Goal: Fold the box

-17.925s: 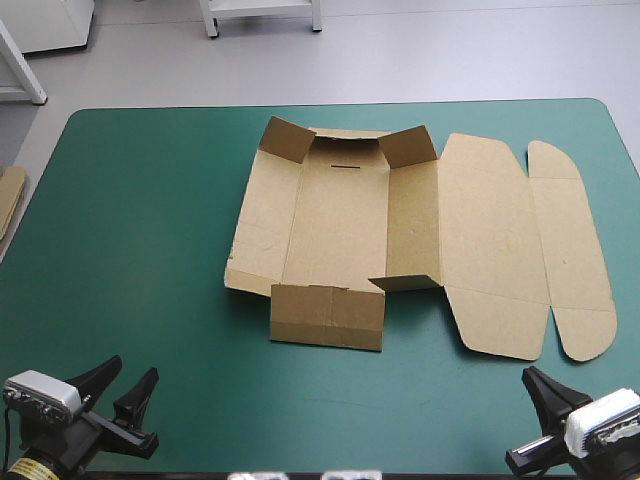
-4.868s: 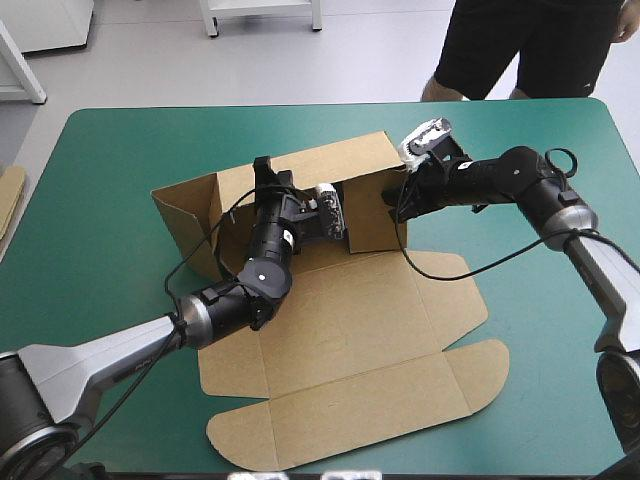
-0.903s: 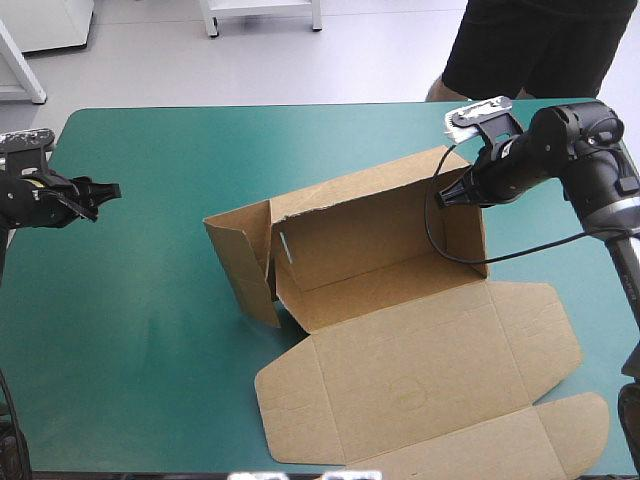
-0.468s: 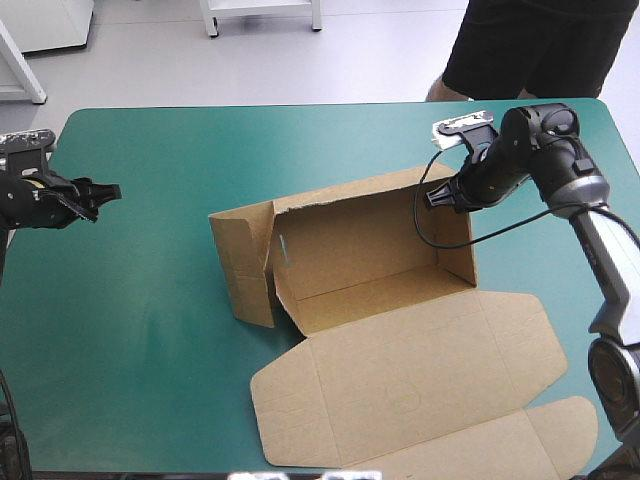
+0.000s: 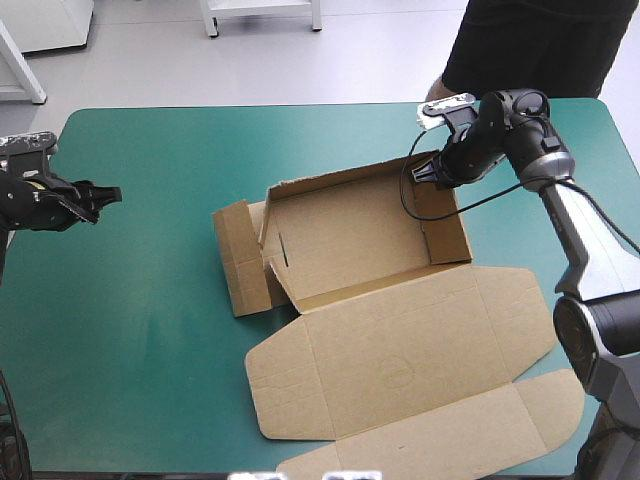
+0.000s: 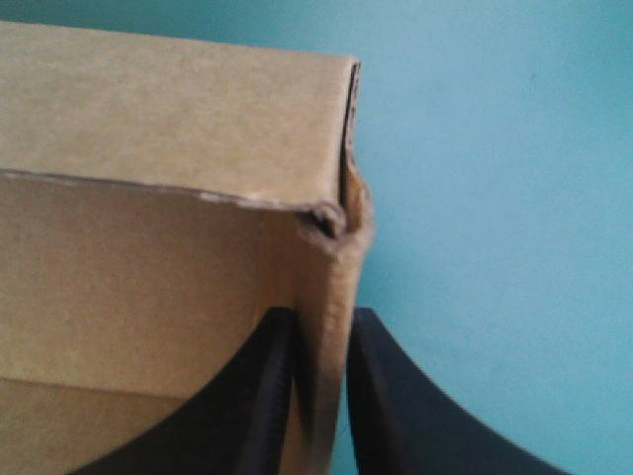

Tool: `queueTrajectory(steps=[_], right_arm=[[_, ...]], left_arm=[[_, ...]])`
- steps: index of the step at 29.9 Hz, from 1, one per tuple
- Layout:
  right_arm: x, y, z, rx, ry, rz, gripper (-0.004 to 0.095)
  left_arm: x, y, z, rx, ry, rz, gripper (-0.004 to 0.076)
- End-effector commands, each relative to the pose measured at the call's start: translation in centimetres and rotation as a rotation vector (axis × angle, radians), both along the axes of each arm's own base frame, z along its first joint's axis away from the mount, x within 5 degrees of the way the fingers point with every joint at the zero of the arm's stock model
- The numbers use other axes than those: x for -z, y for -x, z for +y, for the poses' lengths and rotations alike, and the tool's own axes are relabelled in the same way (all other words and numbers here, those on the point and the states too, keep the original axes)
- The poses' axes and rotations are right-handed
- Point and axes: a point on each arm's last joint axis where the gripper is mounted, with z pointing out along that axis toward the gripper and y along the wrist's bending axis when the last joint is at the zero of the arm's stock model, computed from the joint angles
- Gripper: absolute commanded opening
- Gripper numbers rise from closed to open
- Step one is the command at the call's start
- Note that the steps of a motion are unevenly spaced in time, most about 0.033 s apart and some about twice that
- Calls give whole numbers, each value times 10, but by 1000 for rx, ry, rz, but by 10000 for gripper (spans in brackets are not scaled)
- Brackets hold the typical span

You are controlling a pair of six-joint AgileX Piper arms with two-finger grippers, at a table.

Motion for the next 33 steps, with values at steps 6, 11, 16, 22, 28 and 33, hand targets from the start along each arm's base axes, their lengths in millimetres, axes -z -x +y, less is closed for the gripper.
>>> queueTrajectory(steps=[6, 11, 16, 22, 28, 33], right_arm=[[-33, -13, -1, 8, 3, -205, 606], [-62, 3, -6, 4, 16, -225, 608], [-87, 35, -11, 7, -12, -208, 607], [-94, 72, -19, 27, -33, -190, 575], [-80, 109, -14, -6, -25, -146, 543], [-68, 112, 4, -50, 29, -231, 546]], left_arm=[[-21, 5, -2, 8, -25, -90, 364], [-21, 5, -2, 15, -32, -90, 353], [-21, 6, -2, 18, -34, -88, 353], [-21, 6, -2, 22, -29, -88, 353], [-21, 6, -2, 22, -29, -85, 352], [-21, 6, -3, 24, -28, -86, 352]])
